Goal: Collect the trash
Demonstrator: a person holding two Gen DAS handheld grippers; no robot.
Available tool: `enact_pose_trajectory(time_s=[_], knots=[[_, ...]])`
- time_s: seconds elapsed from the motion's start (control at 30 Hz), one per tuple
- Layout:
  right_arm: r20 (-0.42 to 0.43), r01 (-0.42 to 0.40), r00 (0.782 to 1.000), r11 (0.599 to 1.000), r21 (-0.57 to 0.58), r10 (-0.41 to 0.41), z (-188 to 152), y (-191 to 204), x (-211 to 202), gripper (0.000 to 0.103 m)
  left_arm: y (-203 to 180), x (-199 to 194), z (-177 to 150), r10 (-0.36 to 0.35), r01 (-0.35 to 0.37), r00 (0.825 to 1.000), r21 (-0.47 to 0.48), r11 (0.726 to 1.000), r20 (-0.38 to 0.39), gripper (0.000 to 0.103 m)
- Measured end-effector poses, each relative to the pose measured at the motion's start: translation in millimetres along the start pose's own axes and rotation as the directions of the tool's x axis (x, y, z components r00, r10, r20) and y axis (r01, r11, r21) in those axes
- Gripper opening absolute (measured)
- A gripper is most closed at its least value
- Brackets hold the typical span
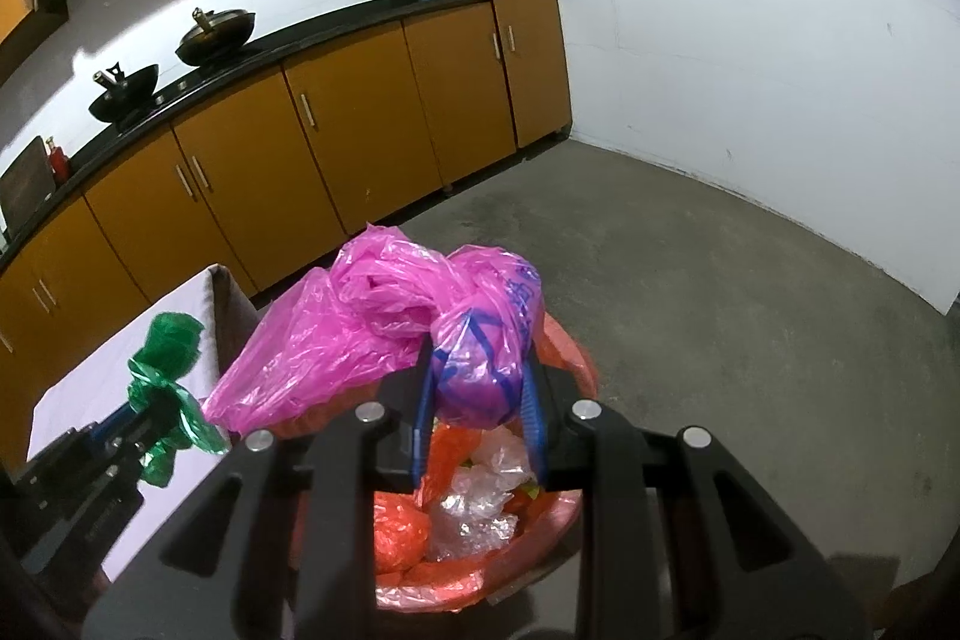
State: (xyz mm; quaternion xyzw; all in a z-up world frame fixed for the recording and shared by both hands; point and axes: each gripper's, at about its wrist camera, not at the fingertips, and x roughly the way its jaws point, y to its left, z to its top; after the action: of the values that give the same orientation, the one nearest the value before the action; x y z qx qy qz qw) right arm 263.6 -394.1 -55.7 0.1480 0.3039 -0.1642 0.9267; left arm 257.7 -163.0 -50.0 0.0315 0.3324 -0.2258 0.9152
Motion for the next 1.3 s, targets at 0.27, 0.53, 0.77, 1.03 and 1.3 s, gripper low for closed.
enact_pose_trajectory(time_s=[0.27, 0.53, 0.77, 1.03, 1.3], knots=[[-0.001, -0.005, 1.0, 0.999, 0.053, 0.005, 2, -2, 6, 0.026, -15, 17, 1, -0.024, 0.025, 0.999, 0.028, 0.999, -0.022, 0.028], [-0.003, -0.041, 0.999, 0.994, 0.102, 0.041, 3, -10, 13, 0.038, -22, 32, 2, -0.036, 0.038, 0.998, 0.031, 0.999, -0.05, 0.038], [0.001, -0.05, 0.999, 0.994, 0.102, 0.05, -2, -17, 9, 0.049, -10, 31, -2, -0.021, 0.021, 0.998, 0.006, 1.0, -0.051, 0.051], [0.096, -0.034, 0.995, 0.999, 0.005, 0.033, -3, -7, -29, 0.091, 16, -11, -2, 0.02, -0.019, 0.999, -0.031, 0.999, 0.027, 0.075], [0.254, -0.03, 0.965, 0.988, -0.15, 0.068, -23, 29, -100, 0.099, 36, -90, -16, 0.114, -0.111, 0.978, -0.027, 0.993, 0.173, 0.101]])
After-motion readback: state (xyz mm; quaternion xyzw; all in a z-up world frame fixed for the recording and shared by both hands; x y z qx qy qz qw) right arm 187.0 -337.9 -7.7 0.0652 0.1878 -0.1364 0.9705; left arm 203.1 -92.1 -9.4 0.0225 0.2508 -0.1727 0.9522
